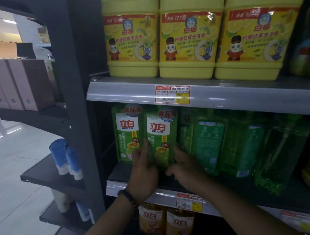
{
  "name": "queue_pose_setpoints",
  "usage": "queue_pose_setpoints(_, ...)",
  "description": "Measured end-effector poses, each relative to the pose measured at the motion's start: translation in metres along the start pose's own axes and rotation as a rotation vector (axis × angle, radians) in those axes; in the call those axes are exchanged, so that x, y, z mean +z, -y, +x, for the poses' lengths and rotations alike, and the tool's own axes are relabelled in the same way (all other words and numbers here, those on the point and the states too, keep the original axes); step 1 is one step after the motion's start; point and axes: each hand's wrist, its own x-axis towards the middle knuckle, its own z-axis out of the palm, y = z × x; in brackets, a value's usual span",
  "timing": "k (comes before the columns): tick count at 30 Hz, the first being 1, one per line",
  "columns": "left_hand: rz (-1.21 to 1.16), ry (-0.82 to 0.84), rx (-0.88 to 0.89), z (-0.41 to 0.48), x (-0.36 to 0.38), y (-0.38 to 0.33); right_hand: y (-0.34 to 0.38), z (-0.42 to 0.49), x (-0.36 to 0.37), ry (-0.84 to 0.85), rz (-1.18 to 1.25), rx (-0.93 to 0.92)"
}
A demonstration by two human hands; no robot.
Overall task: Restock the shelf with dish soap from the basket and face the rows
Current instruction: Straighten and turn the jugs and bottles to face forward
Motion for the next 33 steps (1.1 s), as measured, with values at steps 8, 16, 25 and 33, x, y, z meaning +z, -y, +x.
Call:
queue_pose_setpoints(8,0.090,0.034,0.021,0.006,0.001,0.009,-0.010,0.017,-0.004,0.053,-0.126,-0.043)
queue_pose_setpoints(16,0.052,-0.035,-0.026,-0.006,0.003,-0.003,0.002,-0.021,-0.027,-0.089,-0.221,-0.045)
queue_pose_setpoints(25,0.038,0.244,0.012,-0.010,0.035,-0.055,-0.023,-0.062,-0.069,-0.203,-0.382,0.178)
queue_pose_setpoints(33,-0.048,0.349,-0.022,0.024,0.066,-0.067,-0.050,-0.052,-0.067,-0.290,-0.135,0.259)
